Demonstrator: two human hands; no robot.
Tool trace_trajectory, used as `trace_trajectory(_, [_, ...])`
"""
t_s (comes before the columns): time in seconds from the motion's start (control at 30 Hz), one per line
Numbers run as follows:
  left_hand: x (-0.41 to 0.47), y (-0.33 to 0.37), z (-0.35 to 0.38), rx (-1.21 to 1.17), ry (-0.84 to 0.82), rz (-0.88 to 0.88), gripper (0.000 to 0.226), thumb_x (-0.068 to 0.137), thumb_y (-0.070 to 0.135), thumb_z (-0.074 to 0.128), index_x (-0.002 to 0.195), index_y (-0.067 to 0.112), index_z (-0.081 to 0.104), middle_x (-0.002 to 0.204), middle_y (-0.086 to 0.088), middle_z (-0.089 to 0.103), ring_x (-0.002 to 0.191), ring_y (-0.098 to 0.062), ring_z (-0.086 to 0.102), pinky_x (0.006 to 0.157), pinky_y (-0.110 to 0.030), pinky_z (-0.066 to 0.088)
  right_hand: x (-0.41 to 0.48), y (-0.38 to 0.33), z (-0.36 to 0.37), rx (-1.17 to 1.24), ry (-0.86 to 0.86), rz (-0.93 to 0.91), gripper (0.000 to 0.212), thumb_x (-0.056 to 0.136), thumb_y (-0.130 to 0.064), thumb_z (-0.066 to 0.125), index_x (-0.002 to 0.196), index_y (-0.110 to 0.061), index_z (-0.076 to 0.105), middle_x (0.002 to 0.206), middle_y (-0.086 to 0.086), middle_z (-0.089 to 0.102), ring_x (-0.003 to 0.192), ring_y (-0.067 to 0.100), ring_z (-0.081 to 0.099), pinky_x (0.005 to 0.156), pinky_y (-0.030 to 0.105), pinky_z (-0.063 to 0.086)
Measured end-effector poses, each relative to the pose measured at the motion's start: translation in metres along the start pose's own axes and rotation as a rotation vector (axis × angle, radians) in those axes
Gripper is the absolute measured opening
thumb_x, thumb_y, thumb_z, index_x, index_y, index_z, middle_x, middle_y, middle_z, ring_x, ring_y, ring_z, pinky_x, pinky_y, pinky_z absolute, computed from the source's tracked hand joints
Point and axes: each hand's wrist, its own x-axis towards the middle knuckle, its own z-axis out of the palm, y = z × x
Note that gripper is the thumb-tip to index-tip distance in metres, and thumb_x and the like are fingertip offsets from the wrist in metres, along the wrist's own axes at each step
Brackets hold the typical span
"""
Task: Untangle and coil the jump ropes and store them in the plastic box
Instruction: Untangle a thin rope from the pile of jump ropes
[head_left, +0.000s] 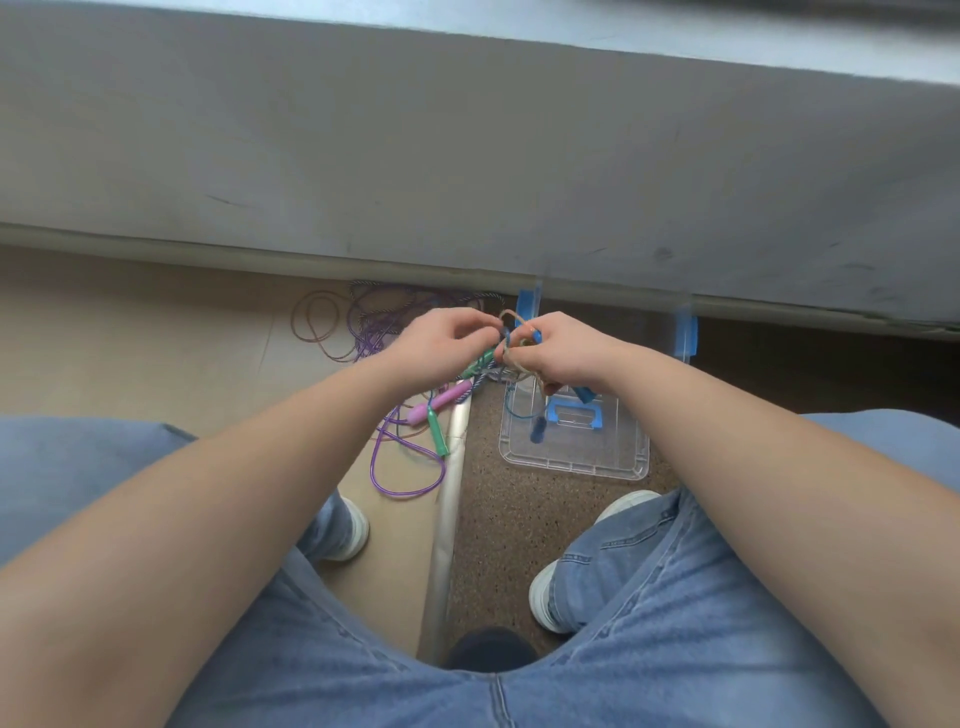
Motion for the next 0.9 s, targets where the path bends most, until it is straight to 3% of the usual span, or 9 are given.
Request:
trace_trajectory(0.13, [0.003,0.010,0.001,0.127,0.008,0.052,0.021,0.087,0.048,0.067,0.093,0.030,0.076,0.077,0.013,0.070,0.070,0.000,0.060,0.066,-0.025,0.051,-0.001,-0.006,0.001,-0.056,-0.005,-0.002,0.013,0.094,-0.018,0.056,0.096,-0.016,0.069,0.070,0.003,0.049,0.064,0.015,0.048,0.062,0.032,0.058])
trace_trajectory(0.27, [0.002,0.008,-0.006,-0.003,0.075,-0.012,0.024,0.089,0.044,0.067,0.083,0.021,0.066,0.073,0.007,0.066,0.062,-0.008,0.055,0.054,-0.023,0.048,0.000,-0.004,-0.002,-0.027,0.050,0.003,0.012,0.095,-0.024,0.061,0.103,-0.021,0.070,0.077,0.002,0.055,0.065,0.014,0.049,0.060,0.029,0.057])
trace_trajectory(0.37, [0.003,0.011,-0.008,-0.525,0.113,-0.059,0.025,0.099,0.035,0.055,0.087,0.014,0.061,0.080,-0.004,0.070,0.075,-0.022,0.068,0.080,-0.038,0.058,0.000,-0.001,-0.006,-0.102,-0.004,0.004,0.007,0.093,-0.026,0.066,0.100,-0.024,0.069,0.083,0.005,0.059,0.067,0.017,0.052,0.057,0.029,0.055])
trace_trajectory(0.5, [0.009,0.023,-0.028,-1.363,0.331,-0.180,0.025,0.106,0.024,0.044,0.084,0.013,0.048,0.062,-0.001,0.055,0.057,-0.016,0.059,0.066,-0.032,0.056,-0.003,0.013,-0.004,-0.250,-0.090,0.086,0.009,0.095,-0.025,0.061,0.099,-0.018,0.066,0.081,0.008,0.055,0.062,0.017,0.048,0.053,0.029,0.053])
trace_trajectory(0.6, [0.012,0.020,-0.049,-1.623,0.418,-0.179,0.035,0.104,0.028,0.043,0.071,0.018,0.044,0.058,0.001,0.049,0.054,-0.016,0.052,0.071,-0.032,0.052,-0.007,0.028,-0.004,-0.218,-0.018,0.160,0.019,0.098,-0.027,0.056,0.094,-0.009,0.064,0.073,0.006,0.050,0.058,0.017,0.044,0.051,0.029,0.050])
trace_trajectory(0.67, [0.011,0.017,-0.051,-1.508,0.402,-0.251,0.031,0.102,0.026,0.047,0.072,0.019,0.043,0.057,0.003,0.039,0.046,-0.012,0.038,0.057,-0.024,0.046,-0.008,0.032,-0.006,-0.152,0.037,0.171,0.023,0.099,-0.026,0.055,0.093,-0.005,0.063,0.069,0.005,0.047,0.055,0.016,0.043,0.049,0.028,0.049])
trace_trajectory(0.73, [0.010,0.010,-0.046,-0.965,0.350,-0.262,0.016,0.095,0.027,0.058,0.084,0.020,0.049,0.066,0.002,0.042,0.047,-0.010,0.037,0.049,-0.022,0.038,-0.007,0.030,-0.008,-0.110,0.080,0.158,0.024,0.098,-0.026,0.056,0.094,-0.003,0.064,0.066,0.004,0.047,0.051,0.015,0.042,0.048,0.028,0.047])
trace_trajectory(0.83, [0.009,-0.004,-0.031,0.018,0.094,-0.194,0.052,0.079,0.047,0.069,0.125,0.032,0.052,0.107,0.002,0.052,0.088,-0.015,0.058,0.082,-0.031,0.048,-0.004,0.020,-0.008,-0.128,0.098,0.111,0.022,0.095,-0.024,0.058,0.087,-0.004,0.065,0.069,0.007,0.050,0.051,0.017,0.043,0.051,0.028,0.045])
trace_trajectory(0.9, [0.006,0.001,-0.020,0.270,0.031,-0.108,0.064,0.078,0.051,0.063,0.138,0.035,0.049,0.130,0.001,0.051,0.114,-0.019,0.057,0.104,-0.036,0.044,-0.002,0.012,-0.006,-0.158,0.098,0.089,0.019,0.092,-0.024,0.060,0.081,-0.009,0.066,0.070,0.008,0.054,0.053,0.019,0.046,0.055,0.031,0.045])
